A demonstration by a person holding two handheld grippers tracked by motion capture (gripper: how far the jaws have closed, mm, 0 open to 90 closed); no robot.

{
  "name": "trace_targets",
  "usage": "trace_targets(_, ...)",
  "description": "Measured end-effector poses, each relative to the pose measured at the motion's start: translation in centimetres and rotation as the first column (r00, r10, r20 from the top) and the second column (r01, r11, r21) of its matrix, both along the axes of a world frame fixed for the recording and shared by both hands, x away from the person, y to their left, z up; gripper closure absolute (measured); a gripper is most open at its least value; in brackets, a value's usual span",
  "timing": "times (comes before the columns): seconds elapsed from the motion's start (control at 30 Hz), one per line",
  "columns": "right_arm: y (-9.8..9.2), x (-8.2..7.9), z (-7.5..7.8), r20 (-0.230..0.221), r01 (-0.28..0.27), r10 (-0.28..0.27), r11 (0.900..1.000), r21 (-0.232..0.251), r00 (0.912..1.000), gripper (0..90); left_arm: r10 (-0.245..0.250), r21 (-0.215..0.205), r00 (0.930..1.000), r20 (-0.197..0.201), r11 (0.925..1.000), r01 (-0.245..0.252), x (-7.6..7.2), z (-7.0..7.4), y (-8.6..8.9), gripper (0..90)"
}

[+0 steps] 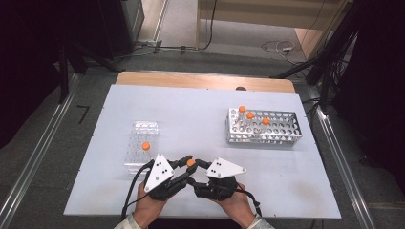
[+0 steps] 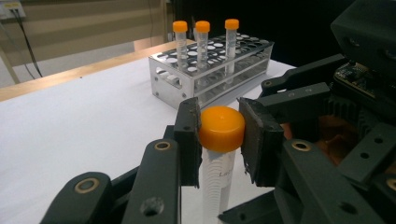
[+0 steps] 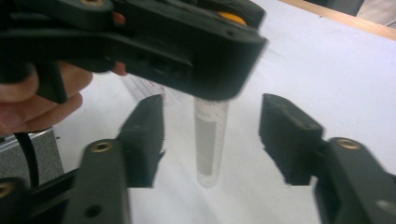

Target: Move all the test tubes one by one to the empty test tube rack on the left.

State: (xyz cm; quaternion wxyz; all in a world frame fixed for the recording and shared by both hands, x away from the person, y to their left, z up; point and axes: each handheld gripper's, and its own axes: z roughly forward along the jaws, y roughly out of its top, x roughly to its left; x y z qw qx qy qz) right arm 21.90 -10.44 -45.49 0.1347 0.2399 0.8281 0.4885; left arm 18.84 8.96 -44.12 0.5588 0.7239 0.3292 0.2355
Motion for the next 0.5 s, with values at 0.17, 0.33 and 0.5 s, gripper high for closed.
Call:
trace_targets(0.17, -0.5, 0.3, 0.1, -0.01, 0.015, -0.015, 1.0, -0.001, 0.9998, 25.7, 0.015, -0.012, 0.9999, -0.003, 0.9998, -0.015, 0.1, 0.2, 0.6, 69.7)
trace_targets(0.33, -1.2, 0.6, 0.1, -0.021, 0.034, -0.034, 0.999, -0.005, 0.9992, 22.3, 0.027, -0.025, 0.9996, -0.005, 0.9993, -0.027, 0.0, 0.6, 1.2, 69.8)
trace_targets(0.5, -1.9, 0.9, 0.1, -0.026, 0.058, -0.058, 0.998, -0.006, 0.998, 21.2, 0.034, -0.044, 0.9994, -0.01, 0.9984, -0.035, -0.2, 1.3, 2.0, 69.8)
